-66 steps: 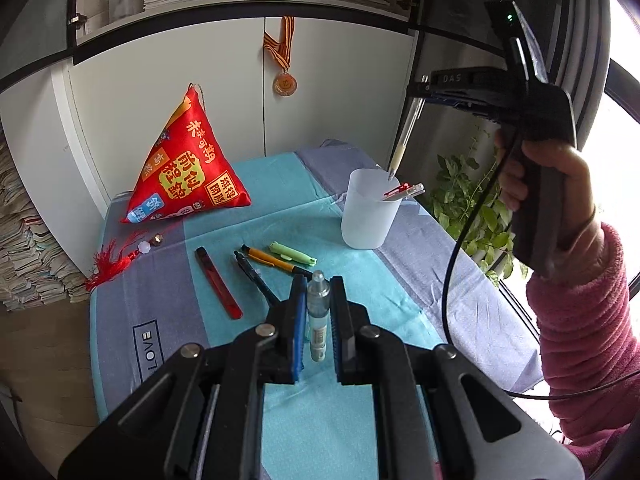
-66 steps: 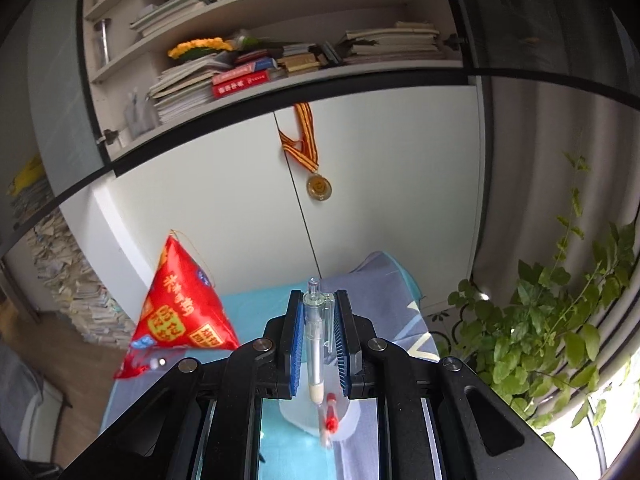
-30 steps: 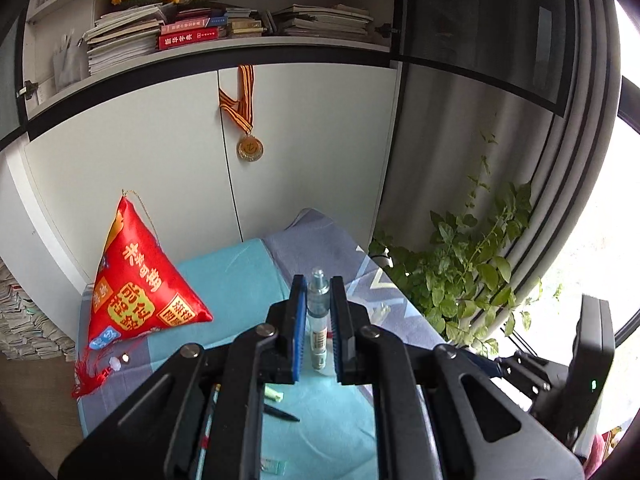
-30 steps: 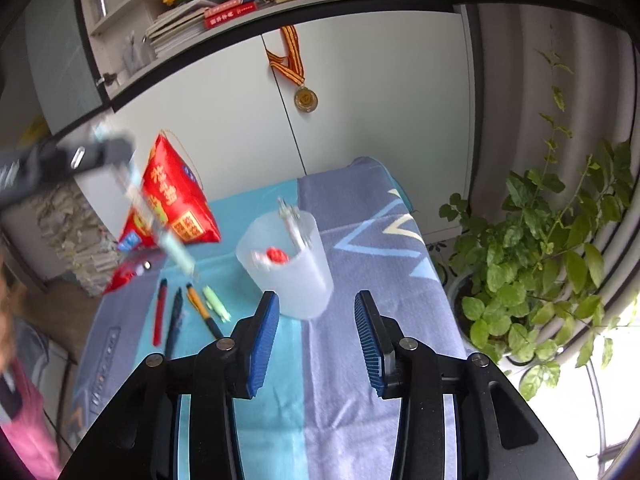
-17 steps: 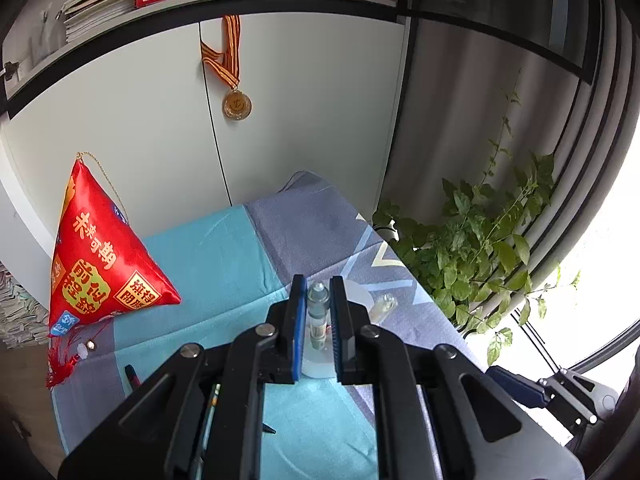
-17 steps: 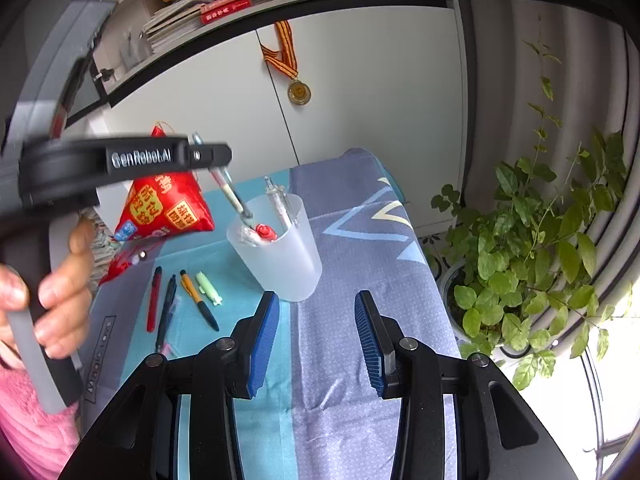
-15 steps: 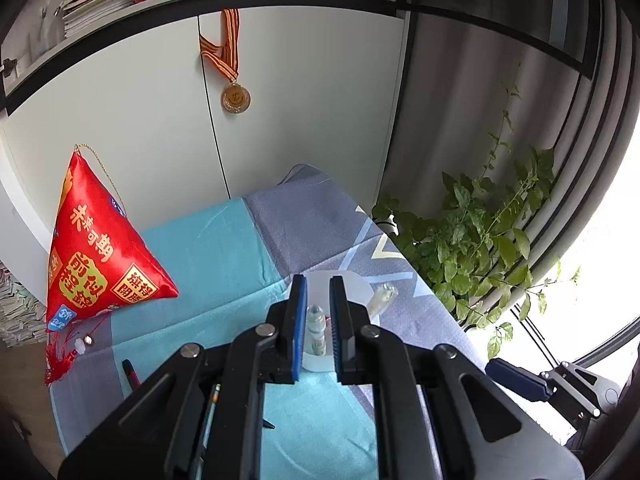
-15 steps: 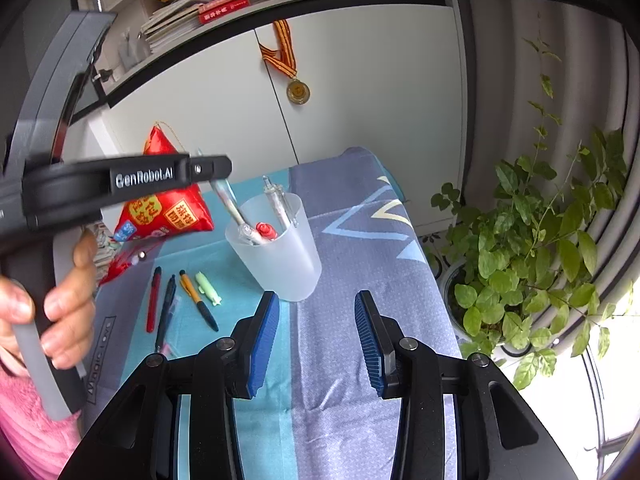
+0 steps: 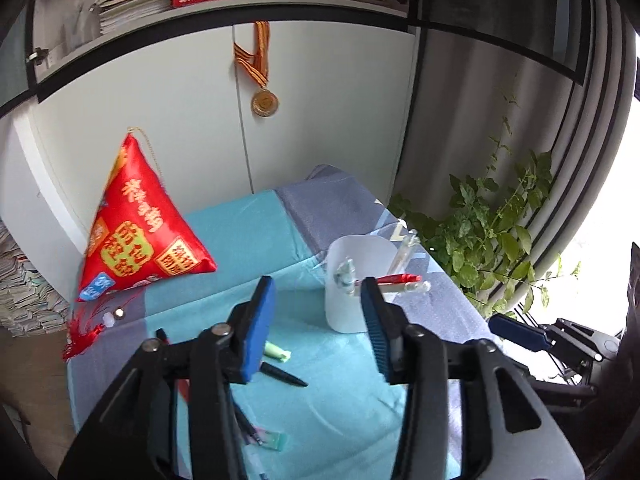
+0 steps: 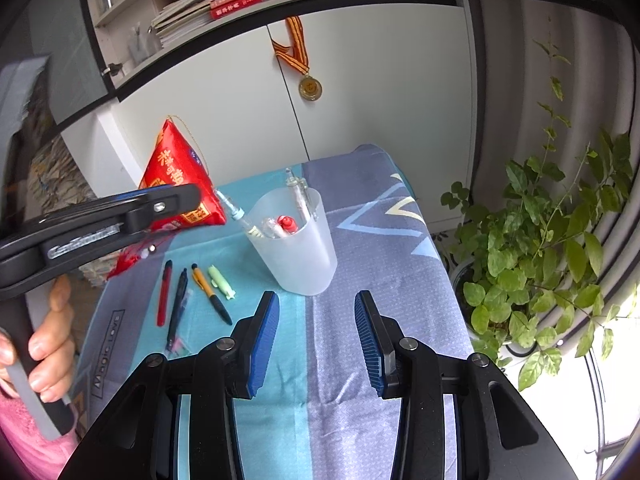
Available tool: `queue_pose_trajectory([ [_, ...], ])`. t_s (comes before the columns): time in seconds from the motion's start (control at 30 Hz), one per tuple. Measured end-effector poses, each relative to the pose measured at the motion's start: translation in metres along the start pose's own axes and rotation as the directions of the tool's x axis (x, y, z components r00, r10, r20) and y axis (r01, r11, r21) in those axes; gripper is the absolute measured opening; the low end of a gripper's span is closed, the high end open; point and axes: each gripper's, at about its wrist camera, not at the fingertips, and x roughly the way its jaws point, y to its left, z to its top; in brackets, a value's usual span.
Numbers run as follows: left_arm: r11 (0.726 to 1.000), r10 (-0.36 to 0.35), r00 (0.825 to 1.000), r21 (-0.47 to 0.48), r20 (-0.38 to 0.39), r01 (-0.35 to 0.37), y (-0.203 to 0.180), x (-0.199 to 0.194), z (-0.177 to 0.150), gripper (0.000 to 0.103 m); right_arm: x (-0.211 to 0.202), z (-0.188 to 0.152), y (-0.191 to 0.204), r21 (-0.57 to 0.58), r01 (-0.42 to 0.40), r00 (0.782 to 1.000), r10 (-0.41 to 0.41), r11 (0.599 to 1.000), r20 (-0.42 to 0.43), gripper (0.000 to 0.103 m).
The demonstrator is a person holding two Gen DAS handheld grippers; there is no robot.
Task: Organize stationery
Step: 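Withdraw both open tools from the cup back over the pens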
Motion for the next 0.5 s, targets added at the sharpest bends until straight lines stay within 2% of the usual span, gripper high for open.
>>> queue_pose_trajectory([
  [0.07, 0.999, 0.052, 0.999, 0.000, 0.009, -0.052, 0.013, -0.009, -0.012, 0.046, 0.000, -0.001, 0.005, -0.015, -0.007, 1.000, 0.007, 1.000, -0.002, 0.040],
  [0.17, 0.993, 0.108, 0.993, -0.032, -0.042, -0.110, 0.036, -0.008, -0.036, 0.045, 0.002, -0.003, 0.016, -0.039, -0.019, 1.000, 0.019, 0.999, -0.009, 0.040],
  [0.33, 0.990, 0.085, 0.980, -0.099, -0.178, -0.103, 0.061, 0.008, -0.083, 0.044, 0.012, -0.008, 0.041, -0.093, -0.051, 0.998, 0.046, 0.994, -0.046, 0.040],
  [0.4, 0.990, 0.055, 0.974, -0.115, -0.221, -0.081, 0.064, 0.015, -0.102, 0.044, 0.017, -0.011, 0.052, -0.122, -0.060, 0.996, 0.052, 0.991, -0.066, 0.040],
  [0.5, 0.994, 0.036, 0.963, -0.089, -0.267, -0.062, 0.060, 0.025, -0.122, 0.044, 0.023, -0.015, 0.064, -0.152, -0.064, 0.995, 0.050, 0.986, -0.091, 0.040],
])
